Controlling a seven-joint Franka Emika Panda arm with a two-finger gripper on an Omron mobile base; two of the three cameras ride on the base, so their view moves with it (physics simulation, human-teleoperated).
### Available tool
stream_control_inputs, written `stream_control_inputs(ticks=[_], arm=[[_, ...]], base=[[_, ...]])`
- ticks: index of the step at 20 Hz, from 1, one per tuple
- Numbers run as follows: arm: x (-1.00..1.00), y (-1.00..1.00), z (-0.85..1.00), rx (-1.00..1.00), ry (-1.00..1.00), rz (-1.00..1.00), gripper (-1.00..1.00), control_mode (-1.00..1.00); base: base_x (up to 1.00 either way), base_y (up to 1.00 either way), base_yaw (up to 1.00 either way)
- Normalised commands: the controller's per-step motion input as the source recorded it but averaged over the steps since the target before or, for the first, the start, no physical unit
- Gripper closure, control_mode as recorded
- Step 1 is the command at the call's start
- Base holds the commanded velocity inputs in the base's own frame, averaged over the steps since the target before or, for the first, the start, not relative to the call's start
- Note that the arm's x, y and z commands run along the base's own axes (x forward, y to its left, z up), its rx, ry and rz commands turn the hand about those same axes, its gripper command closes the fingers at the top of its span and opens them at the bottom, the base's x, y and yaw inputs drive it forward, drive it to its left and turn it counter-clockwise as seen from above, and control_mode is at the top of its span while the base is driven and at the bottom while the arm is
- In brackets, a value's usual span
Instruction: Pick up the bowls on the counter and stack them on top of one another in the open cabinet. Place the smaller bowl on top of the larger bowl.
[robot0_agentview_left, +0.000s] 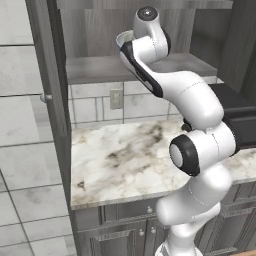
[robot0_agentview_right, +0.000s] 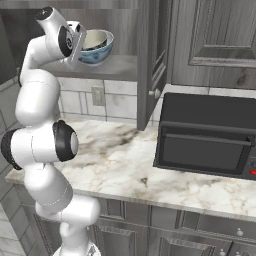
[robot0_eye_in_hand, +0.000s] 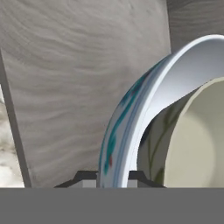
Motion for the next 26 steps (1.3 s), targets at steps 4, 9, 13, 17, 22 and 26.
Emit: stream_control_inputs(ticks=[4, 9, 13, 17, 22, 26], arm=[[0.39, 0.0, 0.0, 0.0, 0.03, 0.01, 1.0, -1.0], [0.38, 0.0, 0.0, 0.0, 0.03, 0.01, 1.0, -1.0], [0.34, 0.0, 0.0, 0.0, 0.02, 0.0, -1.0, -1.0], [0.26, 0.0, 0.0, -0.01, 0.01, 0.0, -1.0, -1.0], [0.04, 0.0, 0.08, -0.04, 0.0, 0.0, -1.0, -1.0], [0.0, 0.0, 0.33, -0.05, -0.02, 0.0, -1.0, -1.0]], base=[[0.0, 0.0, 0.0], [0.0, 0.0, 0.0], [0.0, 0.0, 0.0], [0.0, 0.0, 0.0], [0.0, 0.0, 0.0], [0.0, 0.0, 0.0]])
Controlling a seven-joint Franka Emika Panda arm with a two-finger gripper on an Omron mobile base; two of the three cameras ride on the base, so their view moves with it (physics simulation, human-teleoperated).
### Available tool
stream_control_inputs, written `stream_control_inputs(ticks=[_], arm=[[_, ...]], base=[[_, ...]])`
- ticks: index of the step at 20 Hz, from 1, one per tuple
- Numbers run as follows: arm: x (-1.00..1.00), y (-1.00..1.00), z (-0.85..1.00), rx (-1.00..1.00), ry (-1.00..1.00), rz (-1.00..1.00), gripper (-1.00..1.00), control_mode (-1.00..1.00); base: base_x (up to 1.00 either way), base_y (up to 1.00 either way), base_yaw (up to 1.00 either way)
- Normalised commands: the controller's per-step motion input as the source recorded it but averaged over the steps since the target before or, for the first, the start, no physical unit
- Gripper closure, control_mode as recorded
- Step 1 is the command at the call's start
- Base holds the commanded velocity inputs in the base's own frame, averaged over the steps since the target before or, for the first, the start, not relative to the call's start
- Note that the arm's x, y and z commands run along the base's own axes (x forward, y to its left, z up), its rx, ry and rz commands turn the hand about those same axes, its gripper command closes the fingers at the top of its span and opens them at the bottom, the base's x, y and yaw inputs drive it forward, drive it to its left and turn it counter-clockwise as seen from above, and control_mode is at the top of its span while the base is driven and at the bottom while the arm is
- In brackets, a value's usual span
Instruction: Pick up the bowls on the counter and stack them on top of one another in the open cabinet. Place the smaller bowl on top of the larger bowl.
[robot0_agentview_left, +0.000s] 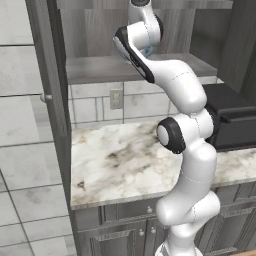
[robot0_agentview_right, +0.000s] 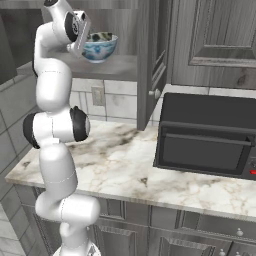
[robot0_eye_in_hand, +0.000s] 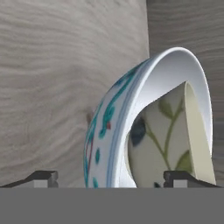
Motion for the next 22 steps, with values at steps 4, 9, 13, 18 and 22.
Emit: stream_control_inputs(ticks=[4, 9, 13, 18, 22], arm=[[0.0, 0.0, 0.38, -0.05, -0.01, 0.0, -1.0, -1.0], [-0.01, 0.01, 0.15, -0.05, 0.0, 0.0, -1.0, -1.0], [0.0, 0.03, 0.0, -0.04, 0.0, 0.0, -1.0, -1.0], [-0.01, 0.01, 0.0, -0.02, -0.04, 0.0, -1.0, -1.0], [-0.21, 0.0, 0.01, -0.01, -0.11, 0.0, -1.0, -1.0]], base=[[0.0, 0.0, 0.0], [0.0, 0.0, 0.0], [0.0, 0.0, 0.0], [0.0, 0.0, 0.0], [0.0, 0.0, 0.0]])
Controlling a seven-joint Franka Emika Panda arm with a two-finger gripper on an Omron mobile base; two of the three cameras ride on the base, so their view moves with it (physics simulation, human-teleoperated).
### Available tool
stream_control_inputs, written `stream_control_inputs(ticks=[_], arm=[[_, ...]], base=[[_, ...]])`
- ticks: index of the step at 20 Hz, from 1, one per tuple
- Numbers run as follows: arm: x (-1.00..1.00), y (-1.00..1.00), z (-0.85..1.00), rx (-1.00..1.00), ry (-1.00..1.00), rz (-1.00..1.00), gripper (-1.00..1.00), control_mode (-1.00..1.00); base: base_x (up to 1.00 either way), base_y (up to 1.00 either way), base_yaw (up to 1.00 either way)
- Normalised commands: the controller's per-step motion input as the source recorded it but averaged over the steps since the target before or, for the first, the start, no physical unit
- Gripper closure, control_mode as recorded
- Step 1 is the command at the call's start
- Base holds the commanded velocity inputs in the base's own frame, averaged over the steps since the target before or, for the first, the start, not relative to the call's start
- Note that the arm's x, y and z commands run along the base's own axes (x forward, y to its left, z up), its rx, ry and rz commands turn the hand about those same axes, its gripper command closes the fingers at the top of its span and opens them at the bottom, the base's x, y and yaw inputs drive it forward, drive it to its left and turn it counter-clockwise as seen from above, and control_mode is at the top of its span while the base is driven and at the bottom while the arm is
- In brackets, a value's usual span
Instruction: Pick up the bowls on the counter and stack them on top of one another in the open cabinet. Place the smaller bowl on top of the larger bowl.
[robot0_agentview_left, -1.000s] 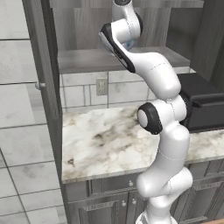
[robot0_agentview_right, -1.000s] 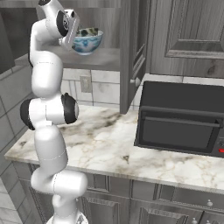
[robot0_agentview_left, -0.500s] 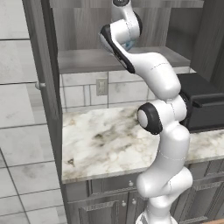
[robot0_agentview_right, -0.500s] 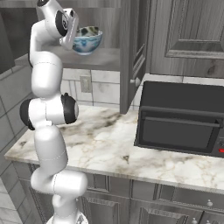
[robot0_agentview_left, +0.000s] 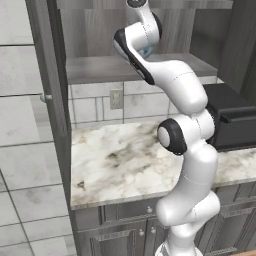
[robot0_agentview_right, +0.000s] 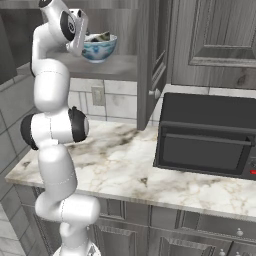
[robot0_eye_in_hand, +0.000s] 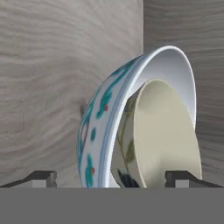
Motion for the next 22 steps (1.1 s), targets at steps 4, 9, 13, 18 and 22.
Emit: stream_control_inputs(ticks=[4, 9, 13, 18, 22], arm=[[-0.31, 0.0, 0.0, -0.01, -0.12, 0.0, -1.0, -1.0], [-0.38, 0.0, 0.04, -0.01, -0.13, 0.0, -1.0, -1.0], [-0.5, 0.0, 0.18, -0.02, -0.13, 0.0, -1.0, -1.0], [-0.57, 0.0, 0.23, 0.0, -0.1, 0.0, -1.0, -1.0], [-0.59, 0.0, 0.22, 0.0, -0.07, 0.0, -1.0, -1.0]], base=[[0.0, 0.0, 0.0], [0.0, 0.0, 0.0], [0.0, 0.0, 0.0], [0.0, 0.0, 0.0], [0.0, 0.0, 0.0]])
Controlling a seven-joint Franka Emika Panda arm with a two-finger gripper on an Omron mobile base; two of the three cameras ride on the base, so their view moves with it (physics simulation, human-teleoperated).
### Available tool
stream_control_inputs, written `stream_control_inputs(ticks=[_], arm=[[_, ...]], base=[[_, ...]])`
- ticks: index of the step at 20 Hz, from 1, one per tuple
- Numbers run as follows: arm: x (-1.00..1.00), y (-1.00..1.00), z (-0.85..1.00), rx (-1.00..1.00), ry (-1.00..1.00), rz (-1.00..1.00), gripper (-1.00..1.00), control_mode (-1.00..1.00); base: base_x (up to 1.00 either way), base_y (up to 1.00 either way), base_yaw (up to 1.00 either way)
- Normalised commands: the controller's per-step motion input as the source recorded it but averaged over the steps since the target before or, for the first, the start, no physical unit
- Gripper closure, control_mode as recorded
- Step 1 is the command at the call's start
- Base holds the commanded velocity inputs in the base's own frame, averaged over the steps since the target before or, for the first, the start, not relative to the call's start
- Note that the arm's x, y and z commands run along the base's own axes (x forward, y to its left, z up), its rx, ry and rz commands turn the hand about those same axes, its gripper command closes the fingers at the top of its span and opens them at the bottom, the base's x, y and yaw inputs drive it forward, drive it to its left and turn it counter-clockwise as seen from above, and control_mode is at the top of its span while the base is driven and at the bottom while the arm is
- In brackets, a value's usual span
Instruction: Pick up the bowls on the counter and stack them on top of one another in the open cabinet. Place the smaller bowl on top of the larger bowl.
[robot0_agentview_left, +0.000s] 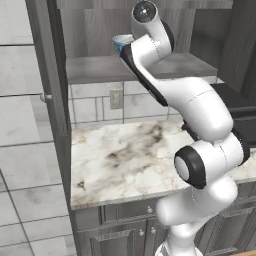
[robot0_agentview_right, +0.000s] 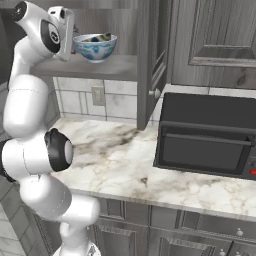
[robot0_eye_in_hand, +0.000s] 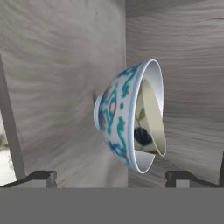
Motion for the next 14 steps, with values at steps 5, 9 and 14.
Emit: stream_control_inputs(ticks=[5, 9, 14], arm=[[-0.63, 0.0, 0.13, 0.0, -0.07, 0.0, -1.0, -1.0], [-0.72, 0.0, 0.1, 0.0, -0.08, 0.0, -1.0, -1.0], [-0.77, 0.0, 0.09, 0.0, -0.08, 0.0, -1.0, -1.0]], base=[[0.0, 0.0, 0.0], [0.0, 0.0, 0.0], [0.0, 0.0, 0.0]])
